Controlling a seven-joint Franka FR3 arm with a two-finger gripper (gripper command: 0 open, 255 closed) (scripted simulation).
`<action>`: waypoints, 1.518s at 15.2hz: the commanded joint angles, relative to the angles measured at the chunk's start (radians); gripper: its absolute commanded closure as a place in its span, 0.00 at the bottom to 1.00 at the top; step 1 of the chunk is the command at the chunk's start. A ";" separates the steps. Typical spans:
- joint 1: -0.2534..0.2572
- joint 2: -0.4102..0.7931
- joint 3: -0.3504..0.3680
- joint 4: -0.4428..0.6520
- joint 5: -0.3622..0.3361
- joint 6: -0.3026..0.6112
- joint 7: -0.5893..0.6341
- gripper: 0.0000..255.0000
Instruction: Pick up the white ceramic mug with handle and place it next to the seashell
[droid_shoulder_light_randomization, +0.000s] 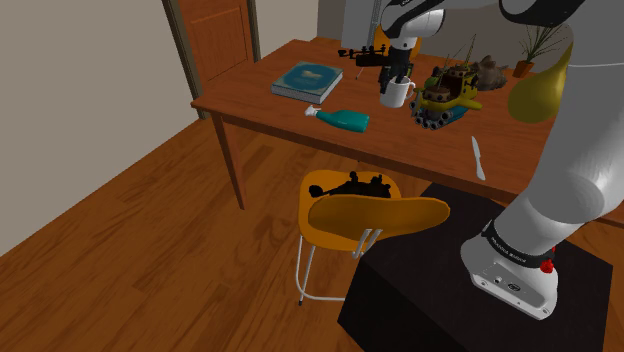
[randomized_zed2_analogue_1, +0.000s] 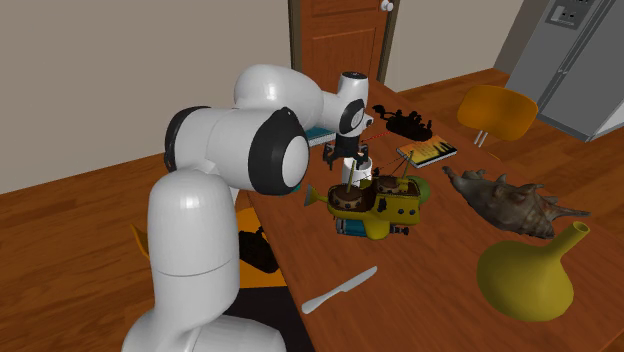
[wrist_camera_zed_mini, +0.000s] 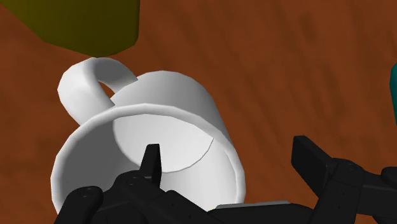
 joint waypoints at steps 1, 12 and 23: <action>0.000 0.000 0.000 0.000 0.000 0.000 0.000 0.00; 0.000 0.000 0.000 0.000 0.000 0.000 0.000 1.00; 0.005 -0.056 -0.011 0.072 -0.024 -0.124 0.016 1.00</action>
